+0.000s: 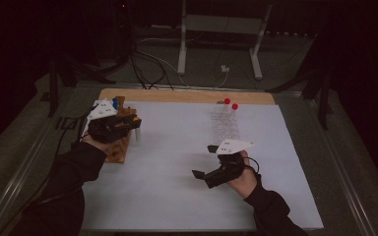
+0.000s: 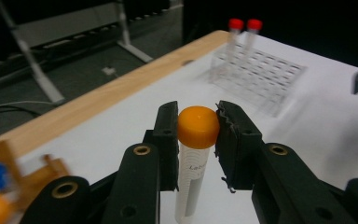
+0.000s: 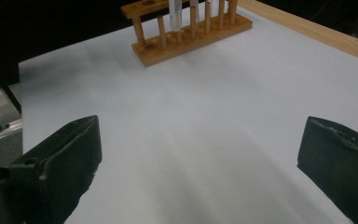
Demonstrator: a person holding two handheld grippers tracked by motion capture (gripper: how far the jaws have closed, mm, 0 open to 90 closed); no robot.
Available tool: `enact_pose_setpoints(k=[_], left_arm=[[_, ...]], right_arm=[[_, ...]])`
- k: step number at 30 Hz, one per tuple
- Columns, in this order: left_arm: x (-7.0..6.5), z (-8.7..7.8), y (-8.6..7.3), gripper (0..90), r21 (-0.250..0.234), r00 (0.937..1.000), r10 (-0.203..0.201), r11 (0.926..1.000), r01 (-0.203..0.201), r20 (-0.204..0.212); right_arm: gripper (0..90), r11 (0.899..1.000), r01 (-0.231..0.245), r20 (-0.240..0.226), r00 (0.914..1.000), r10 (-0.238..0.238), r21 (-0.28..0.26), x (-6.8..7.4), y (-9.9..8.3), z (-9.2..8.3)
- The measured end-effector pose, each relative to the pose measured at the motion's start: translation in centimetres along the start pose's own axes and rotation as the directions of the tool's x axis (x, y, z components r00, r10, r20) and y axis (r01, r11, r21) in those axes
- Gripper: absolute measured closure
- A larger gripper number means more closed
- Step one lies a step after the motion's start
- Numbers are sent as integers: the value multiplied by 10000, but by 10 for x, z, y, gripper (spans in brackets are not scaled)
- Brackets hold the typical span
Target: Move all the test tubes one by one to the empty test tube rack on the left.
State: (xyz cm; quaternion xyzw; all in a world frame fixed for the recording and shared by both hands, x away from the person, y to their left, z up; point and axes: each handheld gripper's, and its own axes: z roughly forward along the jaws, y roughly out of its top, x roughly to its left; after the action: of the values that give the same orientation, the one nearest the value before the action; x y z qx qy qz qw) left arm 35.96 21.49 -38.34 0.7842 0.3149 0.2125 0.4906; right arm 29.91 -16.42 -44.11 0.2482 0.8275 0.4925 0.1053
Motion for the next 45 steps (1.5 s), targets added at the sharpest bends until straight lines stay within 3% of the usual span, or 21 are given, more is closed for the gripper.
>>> enact_pose_setpoints(k=[11, 23, 31, 37, 45], left_arm=[[33, -20, 4, 715, -203, 9922, -383, 9991, 362, -1182], [58, -26, -2, 715, -458, 9714, -716, 9970, 628, -2264], [71, -21, -13, 715, -522, 9616, -1243, 9920, 1150, -2447], [72, -12, -31, 715, -532, 9556, -1528, 9881, 1440, -2518], [75, 0, -53, 715, -196, 9498, -1777, 9837, 1787, -2577]], right_arm=[[0, 9999, 105, -151, 9998, -104, 55, -1, -1, 1], [0, 9998, 168, -213, 9996, -167, 47, 0, -1, 0], [0, 9998, 181, -298, 9994, -180, 34, 1, 0, 0], [0, 9999, 156, -298, 9994, -155, 34, 1, -1, -1], [0, 9999, 149, -358, 9993, -148, 20, 1, -1, -1]])
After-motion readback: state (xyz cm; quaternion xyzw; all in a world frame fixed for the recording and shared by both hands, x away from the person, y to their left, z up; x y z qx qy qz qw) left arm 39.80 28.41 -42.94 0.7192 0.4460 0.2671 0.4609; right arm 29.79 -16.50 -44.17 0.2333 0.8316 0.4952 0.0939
